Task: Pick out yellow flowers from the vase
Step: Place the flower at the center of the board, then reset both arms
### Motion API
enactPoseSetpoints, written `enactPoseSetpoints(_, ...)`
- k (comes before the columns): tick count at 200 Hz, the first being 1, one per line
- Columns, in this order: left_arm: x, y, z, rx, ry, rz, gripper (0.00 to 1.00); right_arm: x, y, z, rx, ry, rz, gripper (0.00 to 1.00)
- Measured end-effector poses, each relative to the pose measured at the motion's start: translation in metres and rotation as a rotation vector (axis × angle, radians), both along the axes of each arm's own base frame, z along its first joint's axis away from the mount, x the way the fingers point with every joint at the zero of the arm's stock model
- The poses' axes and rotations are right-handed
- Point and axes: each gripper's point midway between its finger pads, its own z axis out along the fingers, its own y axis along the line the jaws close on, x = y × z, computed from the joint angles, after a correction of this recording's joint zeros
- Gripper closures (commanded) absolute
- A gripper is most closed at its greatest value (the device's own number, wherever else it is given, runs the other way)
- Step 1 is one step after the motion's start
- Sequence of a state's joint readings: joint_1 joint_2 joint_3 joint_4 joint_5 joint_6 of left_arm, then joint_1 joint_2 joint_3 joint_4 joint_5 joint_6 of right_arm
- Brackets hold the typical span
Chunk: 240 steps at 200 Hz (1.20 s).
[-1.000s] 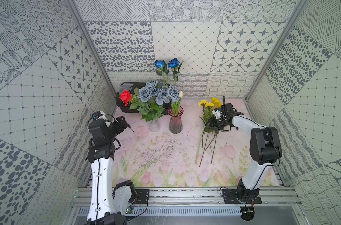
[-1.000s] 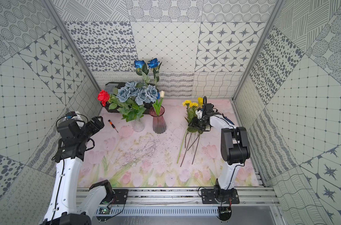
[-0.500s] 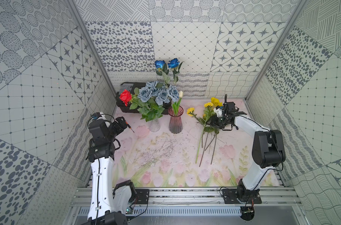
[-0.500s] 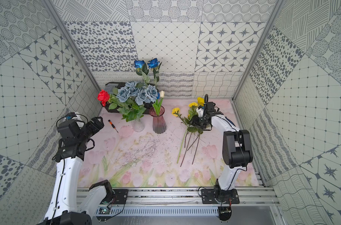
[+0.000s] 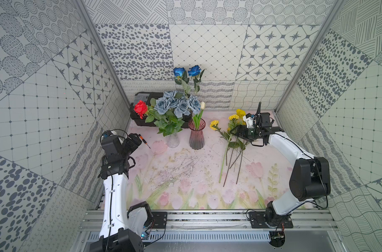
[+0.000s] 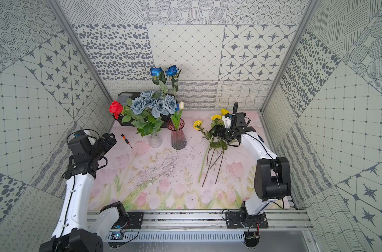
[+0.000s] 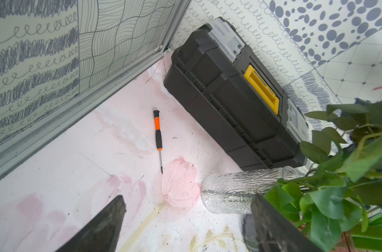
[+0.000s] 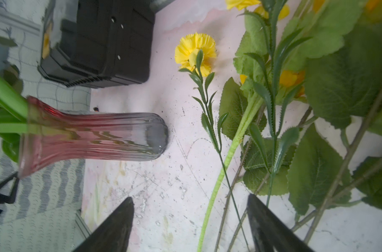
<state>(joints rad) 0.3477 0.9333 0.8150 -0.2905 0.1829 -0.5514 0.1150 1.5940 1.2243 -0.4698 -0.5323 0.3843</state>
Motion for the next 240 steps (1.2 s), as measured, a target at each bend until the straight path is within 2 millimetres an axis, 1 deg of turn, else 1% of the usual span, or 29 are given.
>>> enactPoseSetpoints(29,0.000,0.008,-0.015,-0.022,0.029,0.059,0.09,0.005,-0.011,0.031,-0.005,-0.104,-0.053,0.02)
enactPoseSetpoints(49,-0.001,0.013,-0.035,-0.037,0.055,0.104,0.09,0.009,-0.026,0.049,-0.007,-0.171,-0.121,0.02)
enactPoseSetpoints(60,-0.001,0.013,-0.047,-0.045,0.076,0.119,0.09,0.010,-0.038,0.055,-0.012,-0.207,-0.174,0.02)
enactPoseSetpoints(78,0.002,0.013,-0.064,-0.039,0.110,0.131,0.10,0.007,-0.060,0.057,-0.032,-0.258,-0.278,0.02)
enactPoseSetpoints(104,0.015,0.013,-0.086,-0.001,0.157,0.128,0.11,0.001,-0.092,0.052,-0.087,-0.333,-0.432,0.02)
enactPoseSetpoints(129,0.029,0.013,-0.102,0.058,0.168,0.095,0.11,0.001,-0.111,0.047,-0.156,-0.415,-0.514,0.02)
enactPoseSetpoints(152,0.041,0.013,-0.116,0.103,0.174,0.057,0.13,-0.002,-0.124,0.040,-0.235,-0.491,-0.543,0.02)
enactPoseSetpoints(179,0.054,0.011,-0.130,0.161,0.184,0.003,0.13,-0.006,-0.130,0.025,-0.329,-0.525,-0.527,0.02)
enactPoseSetpoints(203,0.063,0.004,-0.141,0.211,0.186,-0.065,0.12,-0.004,-0.133,0.013,-0.375,-0.535,-0.510,0.02)
enactPoseSetpoints(229,0.071,-0.002,-0.139,0.268,0.136,-0.120,0.10,-0.002,-0.133,-0.009,-0.403,-0.515,-0.490,0.02)
enactPoseSetpoints(234,0.073,-0.003,-0.140,0.281,0.126,-0.130,0.08,-0.002,-0.133,-0.014,-0.407,-0.508,-0.487,0.02)
enactPoseSetpoints(240,0.074,-0.004,-0.139,0.295,0.114,-0.142,0.08,-0.002,-0.133,-0.020,-0.412,-0.498,-0.483,0.02)
